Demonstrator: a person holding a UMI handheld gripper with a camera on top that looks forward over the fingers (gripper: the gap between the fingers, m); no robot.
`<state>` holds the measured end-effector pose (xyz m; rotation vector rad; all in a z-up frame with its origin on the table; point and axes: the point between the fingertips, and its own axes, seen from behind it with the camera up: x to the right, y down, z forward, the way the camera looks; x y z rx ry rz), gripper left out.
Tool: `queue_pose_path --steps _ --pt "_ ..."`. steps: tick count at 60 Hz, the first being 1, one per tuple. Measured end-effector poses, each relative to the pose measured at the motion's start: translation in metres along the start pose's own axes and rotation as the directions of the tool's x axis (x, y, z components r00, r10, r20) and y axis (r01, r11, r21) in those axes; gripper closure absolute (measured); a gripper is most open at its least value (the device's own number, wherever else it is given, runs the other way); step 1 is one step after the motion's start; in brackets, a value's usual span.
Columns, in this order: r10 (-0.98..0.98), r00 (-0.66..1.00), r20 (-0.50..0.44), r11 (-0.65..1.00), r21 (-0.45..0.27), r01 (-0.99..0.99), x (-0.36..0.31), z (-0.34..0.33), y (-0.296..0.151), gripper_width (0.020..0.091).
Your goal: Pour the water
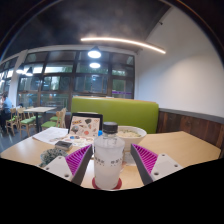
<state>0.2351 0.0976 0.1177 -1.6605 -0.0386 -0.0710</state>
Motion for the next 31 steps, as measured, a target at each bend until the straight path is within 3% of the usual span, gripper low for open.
queue_pose_path --steps 16,31 --pt "0.043 0.999 0.018 0.999 -0.017 -0.043 -0.029 -0.123 -0.029 0.0267" --pt "0.039 0.998 0.051 0.998 -0.048 -0.036 -0.068 -0.243 -0.024 0.0265"
